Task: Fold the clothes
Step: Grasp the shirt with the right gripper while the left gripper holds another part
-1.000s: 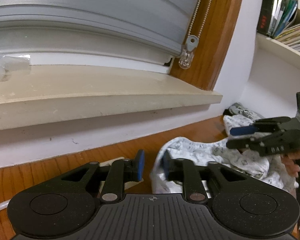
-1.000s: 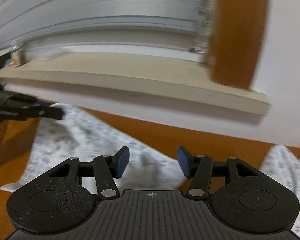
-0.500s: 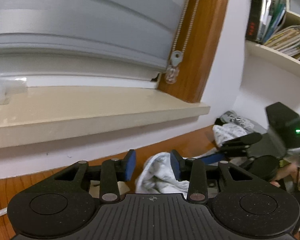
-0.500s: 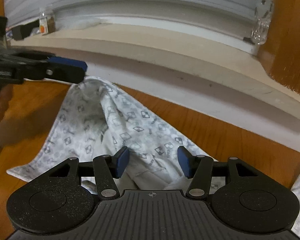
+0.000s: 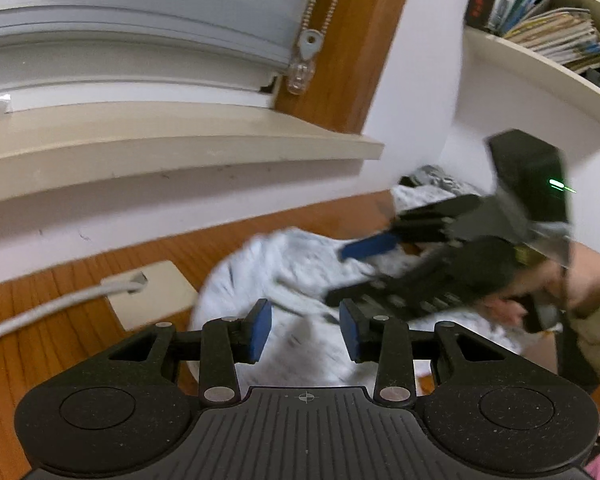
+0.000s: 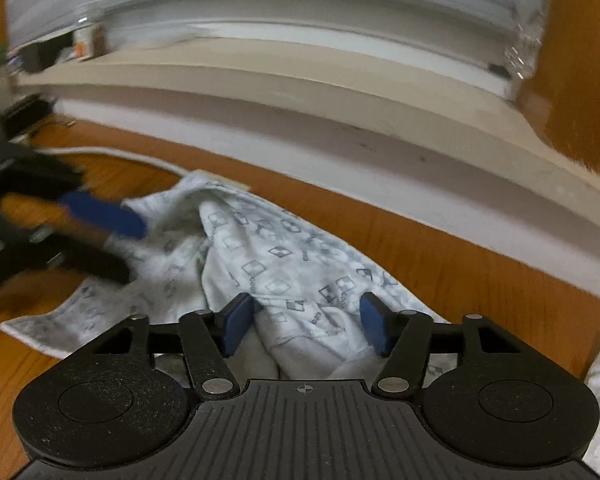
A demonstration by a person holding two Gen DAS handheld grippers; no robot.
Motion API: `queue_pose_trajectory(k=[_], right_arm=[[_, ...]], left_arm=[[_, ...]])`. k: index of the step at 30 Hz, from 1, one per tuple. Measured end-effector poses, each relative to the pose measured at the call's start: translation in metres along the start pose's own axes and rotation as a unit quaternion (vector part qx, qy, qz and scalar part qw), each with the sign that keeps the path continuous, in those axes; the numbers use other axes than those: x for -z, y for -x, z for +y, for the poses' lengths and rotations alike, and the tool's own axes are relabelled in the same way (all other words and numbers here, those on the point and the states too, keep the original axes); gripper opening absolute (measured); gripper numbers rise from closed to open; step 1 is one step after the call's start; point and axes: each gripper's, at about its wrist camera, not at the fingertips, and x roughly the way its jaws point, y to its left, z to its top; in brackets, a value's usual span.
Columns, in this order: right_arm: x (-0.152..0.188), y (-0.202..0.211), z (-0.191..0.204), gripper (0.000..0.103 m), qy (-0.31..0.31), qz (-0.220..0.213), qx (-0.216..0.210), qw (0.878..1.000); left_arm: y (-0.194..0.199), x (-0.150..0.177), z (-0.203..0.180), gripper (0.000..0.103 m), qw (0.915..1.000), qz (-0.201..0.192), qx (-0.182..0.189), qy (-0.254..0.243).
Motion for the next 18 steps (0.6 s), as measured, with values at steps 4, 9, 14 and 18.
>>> queue_pose_trajectory(k=[4, 9, 14, 18], right_arm=[[-0.002, 0.000, -0.007, 0.017, -0.013, -0.016, 0.029, 0.999], [-0.009, 0.027, -0.017, 0.015, -0.034, -0.067, 0.055, 0.996], [-0.015, 0.060, -0.024, 0.014, -0.034, -0.110, 0.072, 0.991], [-0.015, 0.084, -0.033, 0.013, -0.036, -0.135, 0.092, 0.986]], left_arm=[[-0.017, 0.002, -0.008, 0.045, 0.9993, 0.030, -0.022, -0.002], [-0.051, -0.006, -0.003, 0.045, 0.9966, 0.065, -0.048, 0.015], [-0.074, -0.019, -0.004, 0.014, 0.9947, 0.079, -0.064, 0.017], [-0.085, -0.024, -0.016, 0.000, 0.9950, 0.064, -0.076, -0.009]])
